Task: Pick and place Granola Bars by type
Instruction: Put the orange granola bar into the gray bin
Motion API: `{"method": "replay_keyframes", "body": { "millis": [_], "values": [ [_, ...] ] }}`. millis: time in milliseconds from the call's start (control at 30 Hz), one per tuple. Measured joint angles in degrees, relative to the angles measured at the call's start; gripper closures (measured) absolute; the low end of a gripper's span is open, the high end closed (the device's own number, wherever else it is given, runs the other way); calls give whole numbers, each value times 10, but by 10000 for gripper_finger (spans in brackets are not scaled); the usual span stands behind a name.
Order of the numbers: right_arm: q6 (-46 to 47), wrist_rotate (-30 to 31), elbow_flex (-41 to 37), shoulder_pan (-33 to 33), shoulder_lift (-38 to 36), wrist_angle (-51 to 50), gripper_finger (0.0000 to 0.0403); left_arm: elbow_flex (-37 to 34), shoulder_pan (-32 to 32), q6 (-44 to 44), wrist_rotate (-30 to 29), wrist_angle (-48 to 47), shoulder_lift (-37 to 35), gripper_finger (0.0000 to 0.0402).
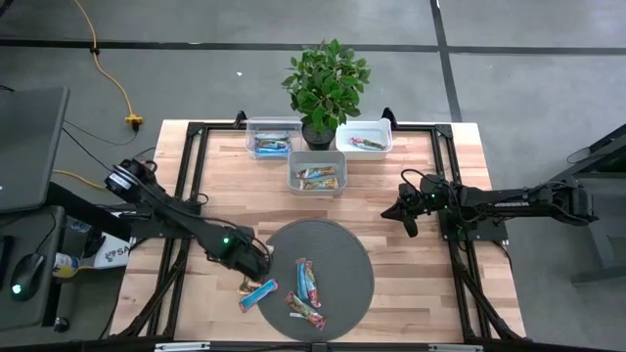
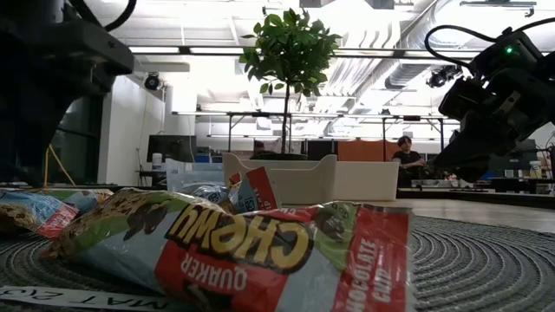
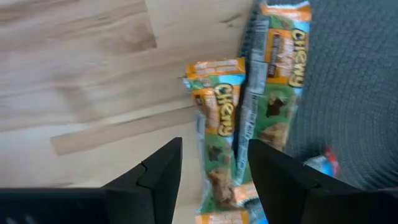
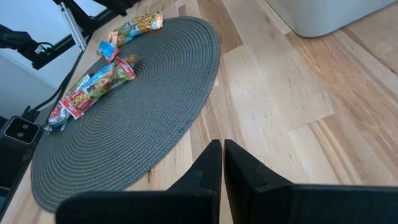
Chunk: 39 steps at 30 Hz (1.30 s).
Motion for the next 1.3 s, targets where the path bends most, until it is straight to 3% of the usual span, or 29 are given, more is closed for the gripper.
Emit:
{"method": "replay_keyframes", "body": {
  "millis": [1300],
  "values": [
    [0, 0, 0, 0, 0, 0, 403, 1, 2, 2, 6, 58, 97, 222]
  ]
}}
